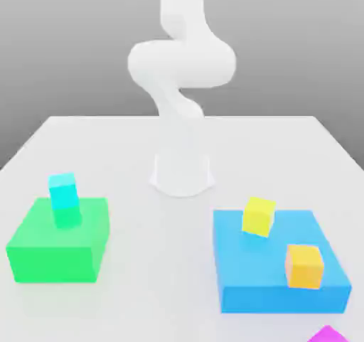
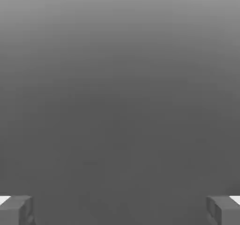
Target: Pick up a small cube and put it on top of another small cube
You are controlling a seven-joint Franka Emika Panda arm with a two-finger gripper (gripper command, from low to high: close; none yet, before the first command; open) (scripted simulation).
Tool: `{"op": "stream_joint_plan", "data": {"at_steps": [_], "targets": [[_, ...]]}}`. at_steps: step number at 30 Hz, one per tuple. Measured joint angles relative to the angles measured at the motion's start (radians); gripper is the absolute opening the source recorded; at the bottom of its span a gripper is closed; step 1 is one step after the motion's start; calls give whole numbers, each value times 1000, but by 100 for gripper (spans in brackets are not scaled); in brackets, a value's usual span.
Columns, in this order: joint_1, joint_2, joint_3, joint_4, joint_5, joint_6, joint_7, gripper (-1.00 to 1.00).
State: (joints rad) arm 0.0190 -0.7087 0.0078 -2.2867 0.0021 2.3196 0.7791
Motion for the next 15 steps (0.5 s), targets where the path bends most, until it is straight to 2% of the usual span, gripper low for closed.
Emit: {"op": "stream_joint_plan", "data": {"at_steps": [15], "targets": [[99,550,71,81,-10,118,-111,0]]}}
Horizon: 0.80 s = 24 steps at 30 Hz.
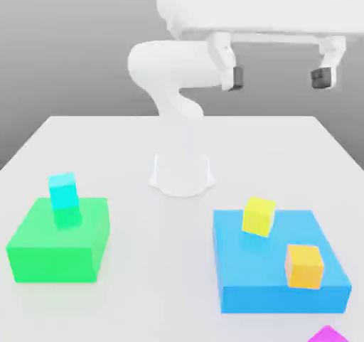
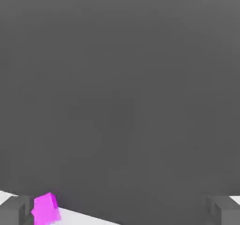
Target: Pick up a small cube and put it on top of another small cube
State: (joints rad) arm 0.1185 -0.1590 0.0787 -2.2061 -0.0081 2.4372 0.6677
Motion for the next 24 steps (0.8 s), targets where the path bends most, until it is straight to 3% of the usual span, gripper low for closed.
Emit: {"op": "stream_joint_plan", "data": {"at_steps": [16,20,21,24], "targets": [[122,584,58,86,-97,123,-57,0],[148,729,36,116,-124,217,-45,0],[152,752,32,121,-128,235,-42,-100],[151,752,32,121,-128,235,-43,-100]]}}
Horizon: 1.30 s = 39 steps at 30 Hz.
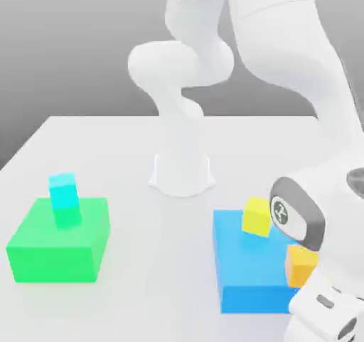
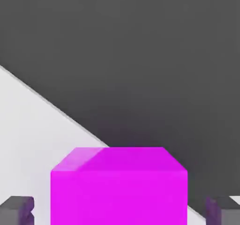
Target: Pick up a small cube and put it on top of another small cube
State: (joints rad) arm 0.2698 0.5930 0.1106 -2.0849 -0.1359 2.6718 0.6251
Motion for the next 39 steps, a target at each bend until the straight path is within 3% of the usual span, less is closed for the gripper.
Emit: {"op": "stream_joint_plan", "data": {"at_steps": [4,8,17,35,39], "targets": [[0,-1,0,0,1,-1,-1,-100],[-18,-123,17,-30,28,-93,-16,-100],[-189,-450,-190,-255,71,-188,167,-100],[-775,-1115,-431,-724,-84,-374,735,-100],[-821,-1073,-457,-787,-95,-267,768,-100]]}}
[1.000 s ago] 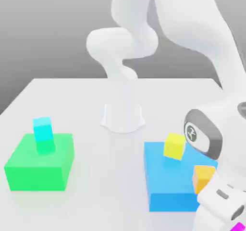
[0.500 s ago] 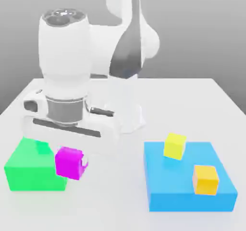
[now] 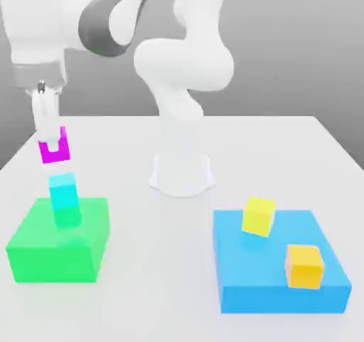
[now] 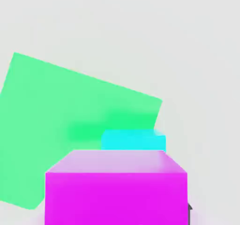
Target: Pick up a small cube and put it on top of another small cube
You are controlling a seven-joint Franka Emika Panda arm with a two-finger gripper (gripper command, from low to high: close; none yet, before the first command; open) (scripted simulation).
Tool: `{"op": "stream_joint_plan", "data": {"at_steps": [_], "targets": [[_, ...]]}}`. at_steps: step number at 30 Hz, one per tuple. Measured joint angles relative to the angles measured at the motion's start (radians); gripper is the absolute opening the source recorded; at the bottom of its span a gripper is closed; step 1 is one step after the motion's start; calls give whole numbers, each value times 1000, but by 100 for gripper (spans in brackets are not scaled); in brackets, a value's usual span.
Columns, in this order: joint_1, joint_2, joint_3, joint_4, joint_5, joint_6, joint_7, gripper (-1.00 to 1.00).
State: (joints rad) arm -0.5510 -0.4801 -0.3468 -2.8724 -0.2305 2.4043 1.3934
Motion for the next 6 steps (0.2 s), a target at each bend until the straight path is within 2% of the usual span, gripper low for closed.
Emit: {"op": "stream_joint_plan", "data": {"at_steps": [2,3,6], "targets": [[0,62,-12,-23,-1,85,-2,-100],[1,86,-16,-32,-2,117,-3,100],[1,86,-16,-32,-2,117,-3,100]]}}
